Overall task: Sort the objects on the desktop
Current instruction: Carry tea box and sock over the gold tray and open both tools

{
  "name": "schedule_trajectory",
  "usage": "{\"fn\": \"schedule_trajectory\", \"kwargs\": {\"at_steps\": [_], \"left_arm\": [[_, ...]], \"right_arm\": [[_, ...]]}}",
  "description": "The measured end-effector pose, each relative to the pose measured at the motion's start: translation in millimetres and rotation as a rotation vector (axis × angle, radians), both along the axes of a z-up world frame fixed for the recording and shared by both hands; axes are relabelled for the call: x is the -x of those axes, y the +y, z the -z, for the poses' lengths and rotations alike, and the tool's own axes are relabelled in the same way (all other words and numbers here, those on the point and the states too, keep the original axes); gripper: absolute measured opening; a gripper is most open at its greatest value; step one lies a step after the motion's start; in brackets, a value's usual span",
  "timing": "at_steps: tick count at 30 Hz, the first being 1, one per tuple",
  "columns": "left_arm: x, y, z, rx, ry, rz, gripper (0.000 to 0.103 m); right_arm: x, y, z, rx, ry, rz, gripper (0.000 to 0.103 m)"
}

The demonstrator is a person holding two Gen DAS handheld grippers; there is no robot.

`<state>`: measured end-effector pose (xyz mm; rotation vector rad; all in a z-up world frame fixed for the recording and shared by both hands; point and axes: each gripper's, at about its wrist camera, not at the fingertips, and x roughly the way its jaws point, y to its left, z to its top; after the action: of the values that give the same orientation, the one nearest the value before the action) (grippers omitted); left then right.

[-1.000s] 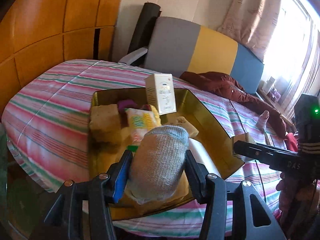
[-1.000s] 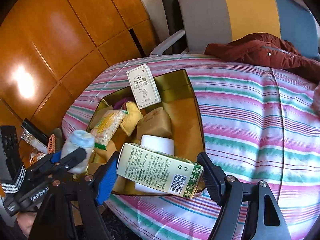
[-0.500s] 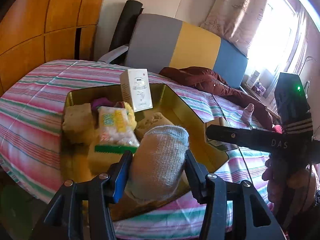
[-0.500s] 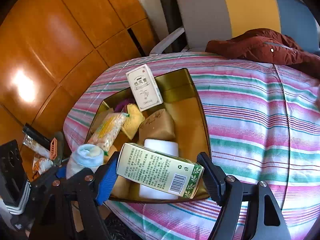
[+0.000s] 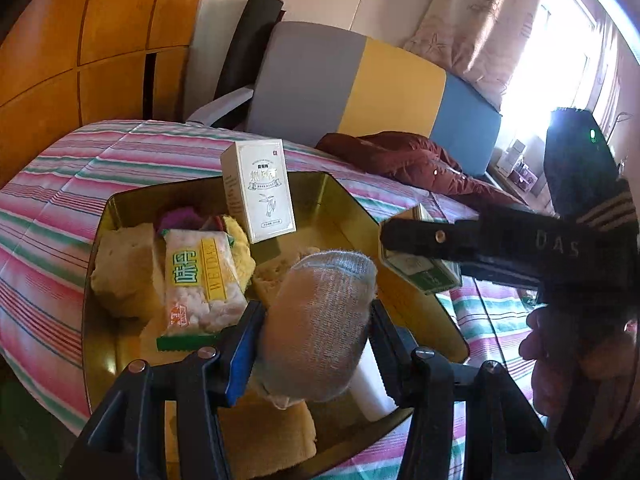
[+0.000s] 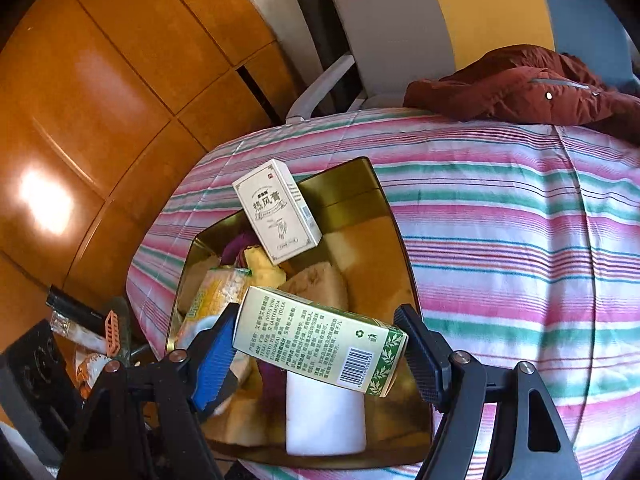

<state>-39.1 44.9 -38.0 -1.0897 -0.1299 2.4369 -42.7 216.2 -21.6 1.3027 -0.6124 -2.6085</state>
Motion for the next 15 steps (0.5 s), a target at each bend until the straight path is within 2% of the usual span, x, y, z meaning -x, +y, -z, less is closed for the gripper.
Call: {"fn": "schedule_trajectory", "kwargs": {"at_steps": [6,9,15], "left_arm": [[8.1,6.1,8.4,0.01,-0.013,0.015,0.054],[9.5,6.2,10.5,0.003,-0.02,0.012,0.055],[9.8,2.6,10.8,-0.014,-0.022,0.004,0.059]], "right_arm": [[16.6,1.0,4.4,0.013,-0.019,0.027,0.079],[23.4,2.5,8.3,0.037,-0.031,0.039,0.09],[22.8,1.7,11.5,0.029,-0.036,0.048,0.09]]}}
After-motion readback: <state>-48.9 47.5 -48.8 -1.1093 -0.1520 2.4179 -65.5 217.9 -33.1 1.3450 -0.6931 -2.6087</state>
